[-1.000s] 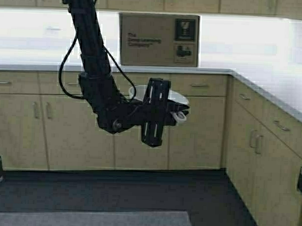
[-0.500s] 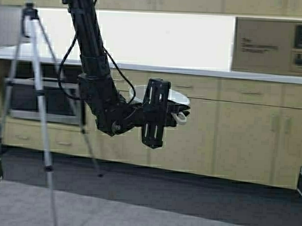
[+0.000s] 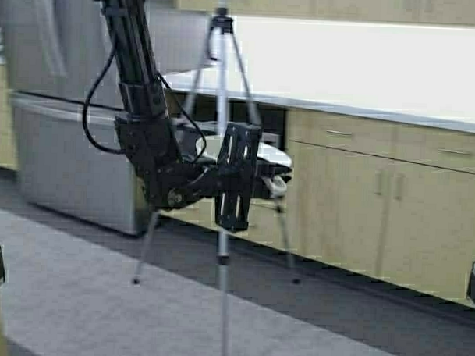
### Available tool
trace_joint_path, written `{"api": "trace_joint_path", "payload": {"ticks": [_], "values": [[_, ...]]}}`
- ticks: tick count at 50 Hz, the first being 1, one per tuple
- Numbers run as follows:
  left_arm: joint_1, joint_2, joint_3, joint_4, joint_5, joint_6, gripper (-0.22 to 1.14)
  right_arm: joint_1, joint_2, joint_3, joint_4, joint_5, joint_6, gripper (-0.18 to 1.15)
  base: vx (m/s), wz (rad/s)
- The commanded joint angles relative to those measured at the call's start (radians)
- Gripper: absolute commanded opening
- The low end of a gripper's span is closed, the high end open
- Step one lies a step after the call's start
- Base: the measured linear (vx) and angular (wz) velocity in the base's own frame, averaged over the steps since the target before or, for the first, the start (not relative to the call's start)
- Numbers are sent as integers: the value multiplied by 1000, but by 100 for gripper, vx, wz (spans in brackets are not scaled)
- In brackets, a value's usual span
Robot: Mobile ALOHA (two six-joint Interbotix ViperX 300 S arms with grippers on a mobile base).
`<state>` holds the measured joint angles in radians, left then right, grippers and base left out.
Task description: Wash the pan
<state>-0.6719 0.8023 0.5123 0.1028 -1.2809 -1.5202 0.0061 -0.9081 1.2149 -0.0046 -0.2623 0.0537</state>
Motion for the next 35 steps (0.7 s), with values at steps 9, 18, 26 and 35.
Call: {"api": "trace_joint_path", "payload": {"ticks": [9,18,26,35], "values": [[-3,-80,2,9,-17,8,2,-2,2,-14,0,-5,-3,7,9,50],[0,-77,-6,17,-18,8,2,0,23,-15,-5,-6,-8,7,10,56],[-2,-72,-28,21,-18,6,2,0,21,-6,-12,-5,-9,7,12,62],[-2,-66,-34,61,-18,-26,2,0,23,-6,-12,-5,-8,7,13,50]]}}
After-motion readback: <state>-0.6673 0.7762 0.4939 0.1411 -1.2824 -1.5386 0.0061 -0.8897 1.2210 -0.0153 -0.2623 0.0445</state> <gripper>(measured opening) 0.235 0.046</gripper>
